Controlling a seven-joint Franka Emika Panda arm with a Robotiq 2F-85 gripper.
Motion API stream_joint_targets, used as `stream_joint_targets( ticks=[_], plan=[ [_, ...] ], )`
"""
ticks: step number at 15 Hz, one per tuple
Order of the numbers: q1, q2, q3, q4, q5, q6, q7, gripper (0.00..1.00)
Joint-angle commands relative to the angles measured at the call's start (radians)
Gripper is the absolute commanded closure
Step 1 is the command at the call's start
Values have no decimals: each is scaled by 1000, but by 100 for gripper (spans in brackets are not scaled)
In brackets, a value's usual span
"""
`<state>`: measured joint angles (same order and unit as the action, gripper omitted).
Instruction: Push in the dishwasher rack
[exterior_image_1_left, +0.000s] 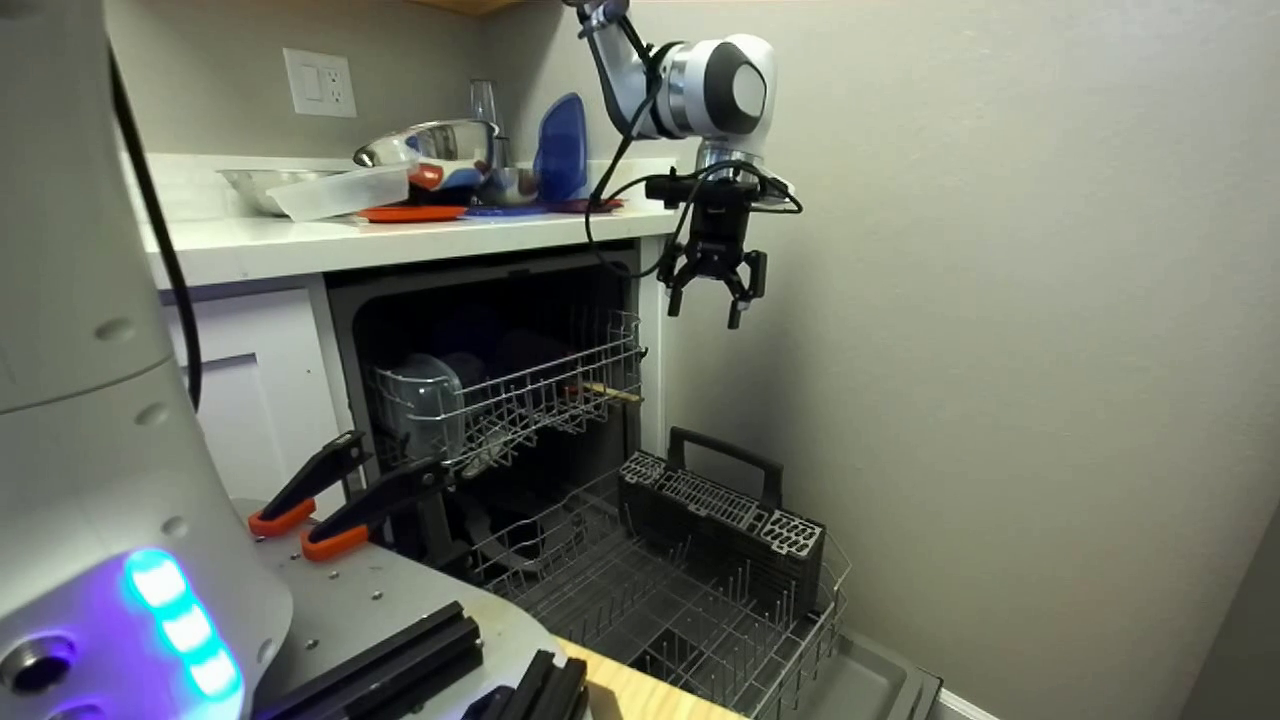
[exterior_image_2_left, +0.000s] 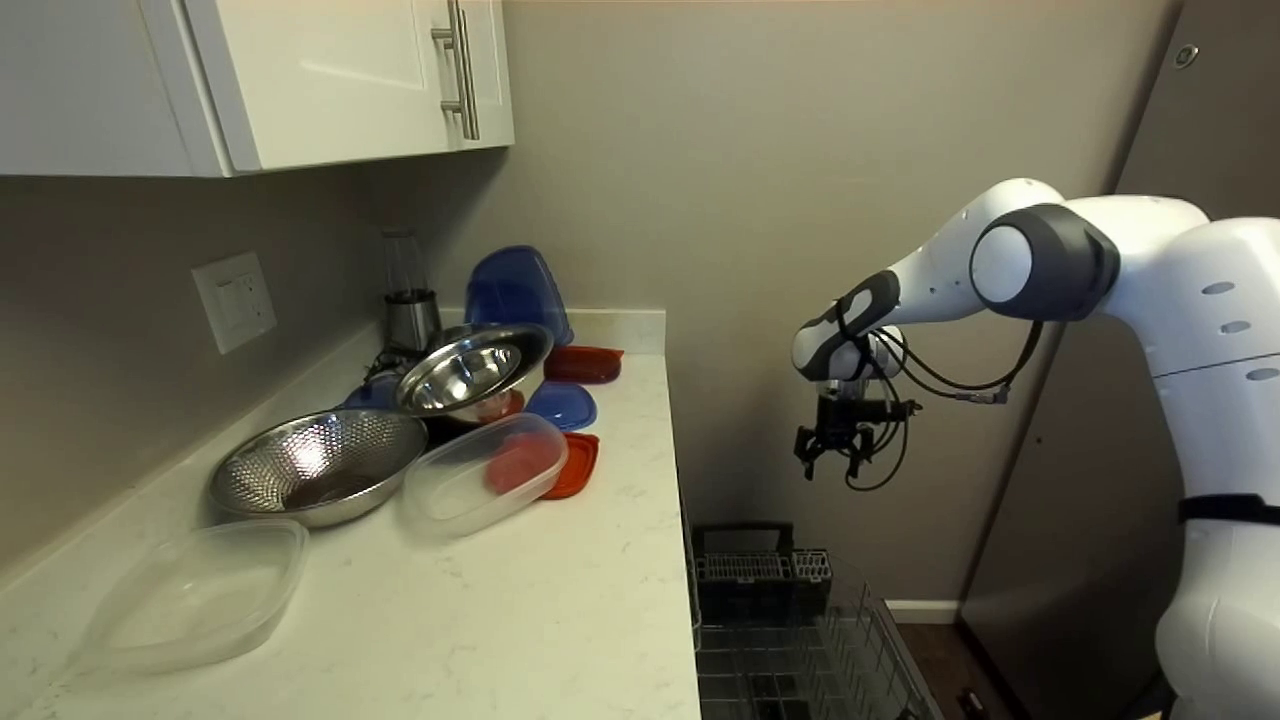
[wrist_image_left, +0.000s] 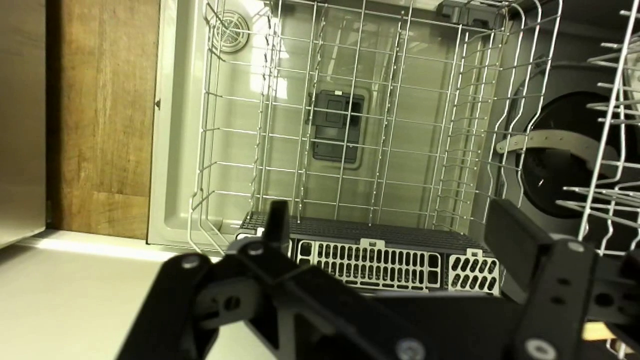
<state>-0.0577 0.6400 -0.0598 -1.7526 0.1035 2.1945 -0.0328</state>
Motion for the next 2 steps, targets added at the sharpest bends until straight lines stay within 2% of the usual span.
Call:
stream_joint_targets(
  ticks=[1, 2],
  plan=[
    [-11, 1, 12, 2, -9, -2, 5, 0],
    [-11, 1, 12, 3, -9, -2, 5, 0]
  ],
)
